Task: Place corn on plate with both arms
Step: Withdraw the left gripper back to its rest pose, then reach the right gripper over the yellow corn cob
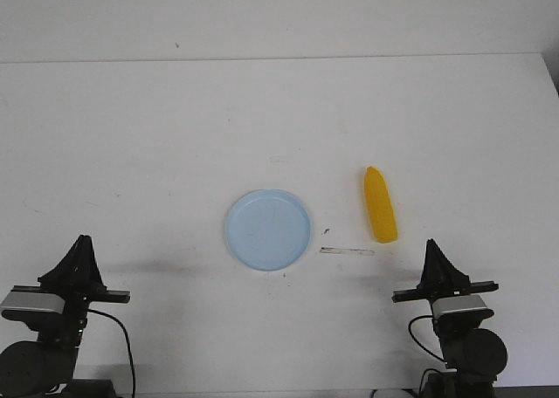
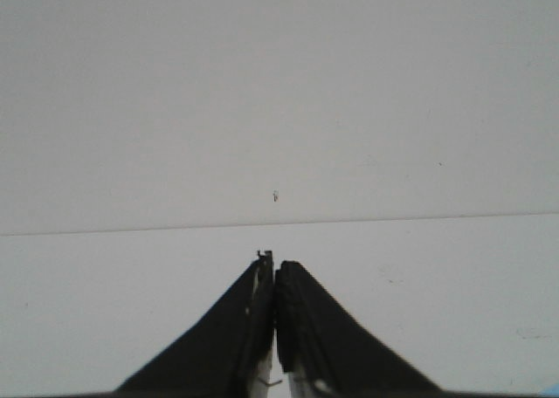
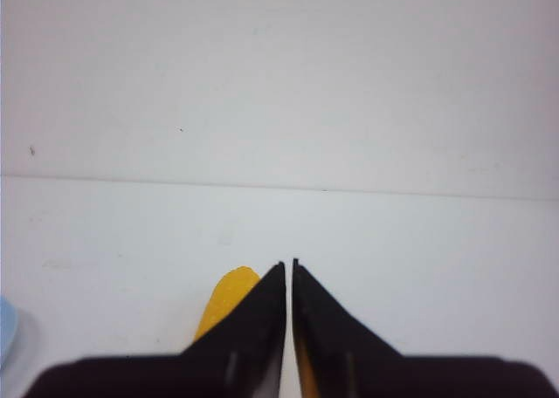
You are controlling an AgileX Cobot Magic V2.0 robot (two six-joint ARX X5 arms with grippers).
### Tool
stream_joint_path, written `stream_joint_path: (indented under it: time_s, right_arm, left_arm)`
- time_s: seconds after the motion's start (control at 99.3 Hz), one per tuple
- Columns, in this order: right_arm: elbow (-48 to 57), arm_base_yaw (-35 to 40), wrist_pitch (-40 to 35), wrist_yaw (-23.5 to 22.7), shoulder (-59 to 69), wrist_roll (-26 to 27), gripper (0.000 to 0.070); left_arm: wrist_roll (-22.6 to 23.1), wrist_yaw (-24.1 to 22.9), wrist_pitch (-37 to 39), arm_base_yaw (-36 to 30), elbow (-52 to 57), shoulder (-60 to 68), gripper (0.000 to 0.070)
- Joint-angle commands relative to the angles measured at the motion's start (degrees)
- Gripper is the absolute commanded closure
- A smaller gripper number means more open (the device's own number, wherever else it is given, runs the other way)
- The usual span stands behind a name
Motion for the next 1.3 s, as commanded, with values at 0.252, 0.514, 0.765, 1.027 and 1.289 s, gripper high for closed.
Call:
stream_joint_path:
  time_s: [0.252, 0.514, 0.765, 1.027, 1.289]
  right_arm:
    - [-0.07, 0.02, 0.59, 0.0, 0.0, -0.09, 0.0685]
    - [1.05, 0.11, 0.28, 3.06, 0.02, 5.55, 0.0694]
    - [10.8, 0.09, -11.72, 6.62, 5.2, 0.52, 0.0695]
    - [24.41, 0.15, -25.73, 7.54, 24.79, -0.37, 0.0695]
    - [39.67, 2.05, -31.47, 7.56, 48.0, 3.08, 0.0695]
  left_arm:
    - [0.35, -0.17, 0.59, 0.07, 0.5, -0.11, 0.0699]
    - [0.35, -0.17, 0.59, 0.07, 0.5, -0.13, 0.0699]
    - [0.35, -0.17, 0.59, 0.07, 0.5, -0.11, 0.0699]
    - [0.35, -0.17, 0.59, 0.07, 0.5, -0.11, 0.0699]
    - [0.35, -0.17, 0.59, 0.07, 0.5, -0.11, 0.0699]
